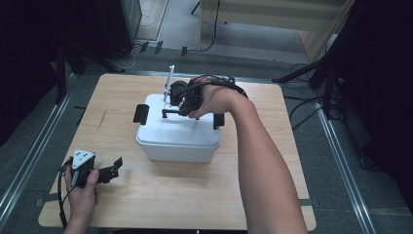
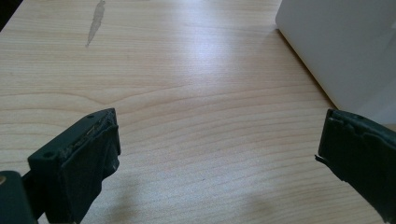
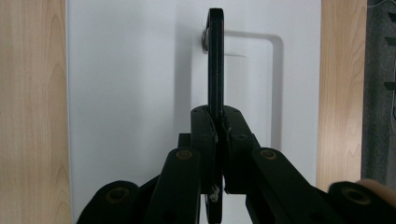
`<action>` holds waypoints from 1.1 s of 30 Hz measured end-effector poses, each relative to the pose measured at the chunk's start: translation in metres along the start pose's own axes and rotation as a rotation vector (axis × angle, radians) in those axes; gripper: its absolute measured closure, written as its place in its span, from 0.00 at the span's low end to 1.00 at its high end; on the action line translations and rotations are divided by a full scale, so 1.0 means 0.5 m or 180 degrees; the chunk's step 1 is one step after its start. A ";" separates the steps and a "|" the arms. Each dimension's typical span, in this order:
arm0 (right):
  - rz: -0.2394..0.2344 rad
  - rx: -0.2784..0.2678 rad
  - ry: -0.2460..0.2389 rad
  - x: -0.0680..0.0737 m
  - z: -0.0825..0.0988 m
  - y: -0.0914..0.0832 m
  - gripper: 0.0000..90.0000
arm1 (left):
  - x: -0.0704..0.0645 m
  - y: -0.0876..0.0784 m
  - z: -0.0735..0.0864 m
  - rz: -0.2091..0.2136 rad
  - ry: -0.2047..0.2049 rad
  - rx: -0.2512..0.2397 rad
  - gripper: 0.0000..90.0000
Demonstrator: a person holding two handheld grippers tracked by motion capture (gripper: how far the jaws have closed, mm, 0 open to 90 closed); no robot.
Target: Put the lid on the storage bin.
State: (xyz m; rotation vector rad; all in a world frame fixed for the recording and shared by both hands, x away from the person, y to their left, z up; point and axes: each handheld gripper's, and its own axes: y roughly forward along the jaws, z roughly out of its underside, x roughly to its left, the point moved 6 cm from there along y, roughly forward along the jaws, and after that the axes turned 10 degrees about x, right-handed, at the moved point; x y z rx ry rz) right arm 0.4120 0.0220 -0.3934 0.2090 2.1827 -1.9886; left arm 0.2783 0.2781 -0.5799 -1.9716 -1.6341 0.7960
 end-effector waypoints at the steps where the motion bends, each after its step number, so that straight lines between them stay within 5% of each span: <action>1: -0.0002 0.0005 0.0004 0.000 0.000 0.001 0.95 | 0.000 0.000 0.000 0.0000 -0.0001 0.0000 0.00; 21: 0.0012 -0.0089 -0.0003 -0.001 0.002 0.012 0.94 | 0.000 0.000 0.000 -0.0003 -0.0004 0.0000 0.00; 33: -0.0177 -0.0157 0.0136 0.008 0.022 0.000 0.72 | -0.001 0.001 0.000 -0.0012 0.0004 -0.0006 0.00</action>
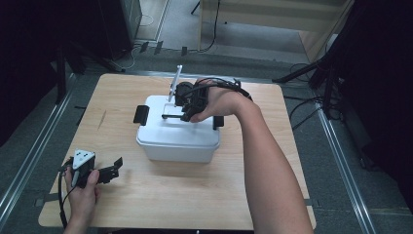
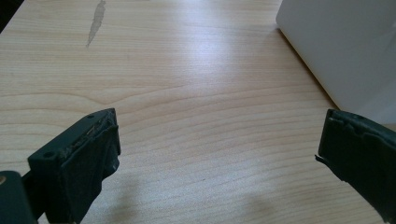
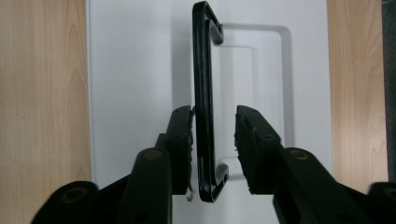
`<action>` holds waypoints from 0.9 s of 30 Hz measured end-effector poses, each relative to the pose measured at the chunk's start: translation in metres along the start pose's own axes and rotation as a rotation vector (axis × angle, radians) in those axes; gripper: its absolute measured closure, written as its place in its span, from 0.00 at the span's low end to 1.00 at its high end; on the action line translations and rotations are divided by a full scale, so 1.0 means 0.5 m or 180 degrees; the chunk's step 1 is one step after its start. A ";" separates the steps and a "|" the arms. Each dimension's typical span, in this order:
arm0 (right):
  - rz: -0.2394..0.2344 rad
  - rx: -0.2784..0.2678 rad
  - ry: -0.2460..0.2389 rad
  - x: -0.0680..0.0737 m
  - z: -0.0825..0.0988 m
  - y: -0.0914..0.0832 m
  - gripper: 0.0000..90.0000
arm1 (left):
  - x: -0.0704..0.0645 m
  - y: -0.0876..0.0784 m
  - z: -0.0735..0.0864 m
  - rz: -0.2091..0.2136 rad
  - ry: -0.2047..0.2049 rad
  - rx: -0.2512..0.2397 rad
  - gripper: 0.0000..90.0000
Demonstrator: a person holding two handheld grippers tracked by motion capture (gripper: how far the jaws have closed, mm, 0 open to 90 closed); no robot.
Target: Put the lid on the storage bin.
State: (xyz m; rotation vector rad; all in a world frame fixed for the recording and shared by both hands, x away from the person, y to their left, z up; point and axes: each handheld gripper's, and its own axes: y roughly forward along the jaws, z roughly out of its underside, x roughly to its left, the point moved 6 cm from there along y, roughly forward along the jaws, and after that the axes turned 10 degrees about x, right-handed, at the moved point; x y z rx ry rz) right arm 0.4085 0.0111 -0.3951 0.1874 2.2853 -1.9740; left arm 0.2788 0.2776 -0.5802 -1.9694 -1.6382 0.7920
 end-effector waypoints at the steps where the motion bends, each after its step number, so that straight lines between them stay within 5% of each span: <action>1: -0.0006 -0.0001 0.0019 -0.001 0.004 -0.002 0.68 | 0.000 0.000 0.000 -0.0001 0.0001 0.0000 0.00; 8: -0.0091 0.0025 0.0069 0.003 0.032 -0.014 0.52 | -0.001 0.001 -0.001 -0.0004 0.0009 -0.0004 0.00; 20: -0.0075 0.0117 0.0304 -0.004 0.092 -0.021 0.39 | -0.002 0.002 -0.001 -0.0004 0.0008 -0.0006 0.00; 27: 0.0028 0.0218 0.0402 -0.009 0.118 -0.027 0.15 | -0.002 0.002 -0.001 -0.0006 0.0009 -0.0002 0.00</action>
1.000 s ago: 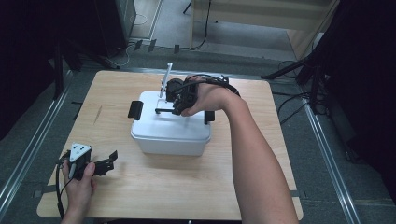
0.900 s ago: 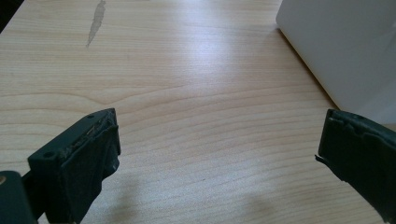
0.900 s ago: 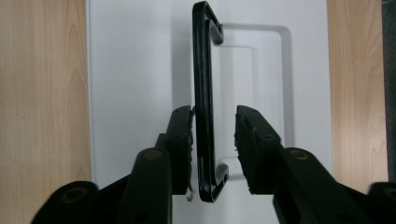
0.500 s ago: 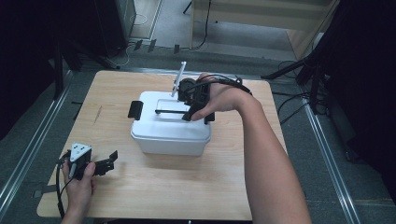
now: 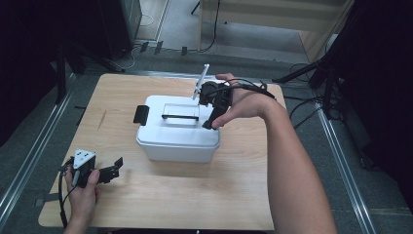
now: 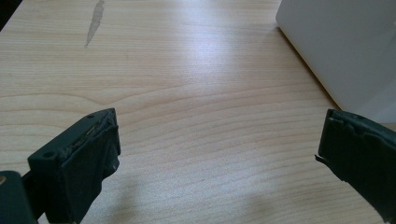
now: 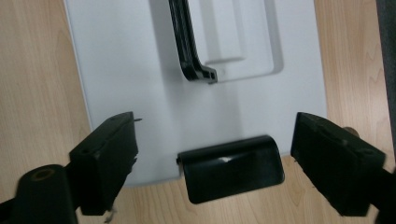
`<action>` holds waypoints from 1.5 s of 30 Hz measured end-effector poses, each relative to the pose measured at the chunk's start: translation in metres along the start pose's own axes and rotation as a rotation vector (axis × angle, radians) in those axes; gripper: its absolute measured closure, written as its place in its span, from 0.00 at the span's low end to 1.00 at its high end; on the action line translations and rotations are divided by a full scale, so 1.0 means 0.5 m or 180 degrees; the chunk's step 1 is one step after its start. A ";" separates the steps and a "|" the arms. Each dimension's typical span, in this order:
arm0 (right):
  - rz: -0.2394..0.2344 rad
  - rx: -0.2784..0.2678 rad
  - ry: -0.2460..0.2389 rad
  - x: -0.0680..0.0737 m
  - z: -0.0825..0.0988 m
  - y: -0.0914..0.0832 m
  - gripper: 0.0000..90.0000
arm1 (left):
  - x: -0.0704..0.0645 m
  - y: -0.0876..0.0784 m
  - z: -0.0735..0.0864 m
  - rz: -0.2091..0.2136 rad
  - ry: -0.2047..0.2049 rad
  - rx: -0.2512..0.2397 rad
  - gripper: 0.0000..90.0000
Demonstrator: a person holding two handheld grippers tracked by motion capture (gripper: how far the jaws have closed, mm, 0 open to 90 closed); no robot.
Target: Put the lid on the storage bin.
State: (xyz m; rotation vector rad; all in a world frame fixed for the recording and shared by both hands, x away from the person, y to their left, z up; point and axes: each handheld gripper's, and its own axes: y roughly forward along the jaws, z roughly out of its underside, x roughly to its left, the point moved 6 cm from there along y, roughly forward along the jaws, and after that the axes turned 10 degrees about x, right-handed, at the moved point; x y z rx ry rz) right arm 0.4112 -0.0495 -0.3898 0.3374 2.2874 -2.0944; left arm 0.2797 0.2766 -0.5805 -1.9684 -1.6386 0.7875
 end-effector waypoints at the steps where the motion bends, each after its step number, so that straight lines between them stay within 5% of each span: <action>1: -0.0003 0.0007 0.0035 0.000 0.004 -0.001 0.14 | 0.000 0.000 0.000 0.0002 0.0003 0.0006 0.00; 15: 0.0006 -0.0026 0.0243 -0.012 0.081 -0.002 0.04 | -0.001 0.001 0.001 -0.0014 0.0013 0.0010 0.00; 45: -0.0006 -0.0086 0.0685 0.003 0.254 0.032 0.04 | -0.003 0.000 0.003 -0.0027 0.0034 0.0014 0.00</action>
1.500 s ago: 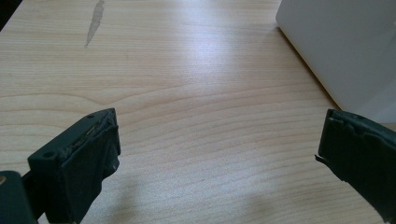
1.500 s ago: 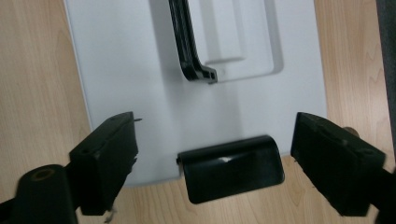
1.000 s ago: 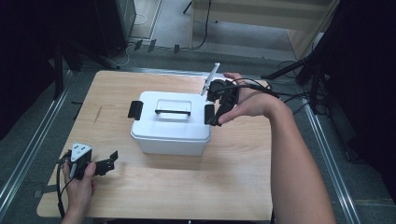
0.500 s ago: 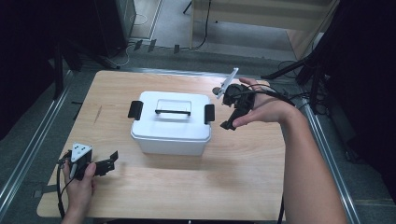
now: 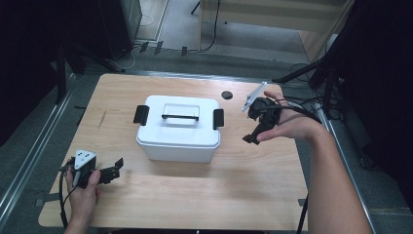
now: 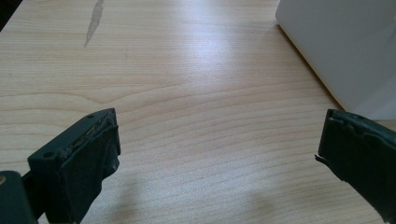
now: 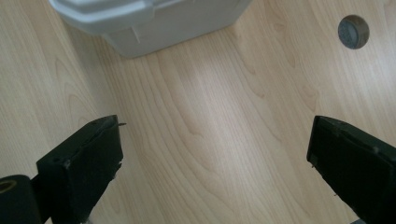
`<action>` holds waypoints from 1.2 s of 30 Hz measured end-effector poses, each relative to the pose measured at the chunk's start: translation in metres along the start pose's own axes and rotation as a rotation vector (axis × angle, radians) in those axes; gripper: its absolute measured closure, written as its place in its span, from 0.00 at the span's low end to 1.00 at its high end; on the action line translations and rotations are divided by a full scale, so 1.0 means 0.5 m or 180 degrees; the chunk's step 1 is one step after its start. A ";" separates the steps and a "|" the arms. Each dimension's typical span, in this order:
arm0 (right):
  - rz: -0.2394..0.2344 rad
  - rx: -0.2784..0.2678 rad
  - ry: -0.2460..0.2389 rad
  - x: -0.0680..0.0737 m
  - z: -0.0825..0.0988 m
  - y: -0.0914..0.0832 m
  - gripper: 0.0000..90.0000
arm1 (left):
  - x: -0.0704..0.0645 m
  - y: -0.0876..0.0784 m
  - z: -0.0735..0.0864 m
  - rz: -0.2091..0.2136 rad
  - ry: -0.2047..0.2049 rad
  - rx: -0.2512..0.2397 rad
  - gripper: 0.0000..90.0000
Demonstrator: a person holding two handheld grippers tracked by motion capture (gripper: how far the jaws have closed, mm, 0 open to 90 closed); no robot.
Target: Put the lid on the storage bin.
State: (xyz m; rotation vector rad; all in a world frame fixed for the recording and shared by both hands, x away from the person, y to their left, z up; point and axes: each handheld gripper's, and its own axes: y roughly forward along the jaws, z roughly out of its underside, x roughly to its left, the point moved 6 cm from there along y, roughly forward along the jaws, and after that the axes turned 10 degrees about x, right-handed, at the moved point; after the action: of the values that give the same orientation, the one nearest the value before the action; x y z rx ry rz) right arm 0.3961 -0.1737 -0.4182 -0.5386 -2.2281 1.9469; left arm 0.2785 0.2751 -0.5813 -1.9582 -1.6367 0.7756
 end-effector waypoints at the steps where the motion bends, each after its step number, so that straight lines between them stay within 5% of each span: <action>1: -0.0004 -0.0001 0.0025 0.000 0.005 0.002 0.04 | 0.000 0.000 0.000 -0.0003 0.0000 -0.0002 0.00; 36: 0.0084 -0.0092 0.0308 0.026 0.148 0.085 0.04 | 0.000 -0.001 0.001 0.0008 -0.0003 -0.0001 0.00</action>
State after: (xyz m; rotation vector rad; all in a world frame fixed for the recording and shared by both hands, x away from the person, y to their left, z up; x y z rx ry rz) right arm 0.3672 -0.2336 -0.4733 -0.6548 -2.2040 1.8613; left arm 0.2780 0.2751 -0.5814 -1.9608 -1.6354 0.7774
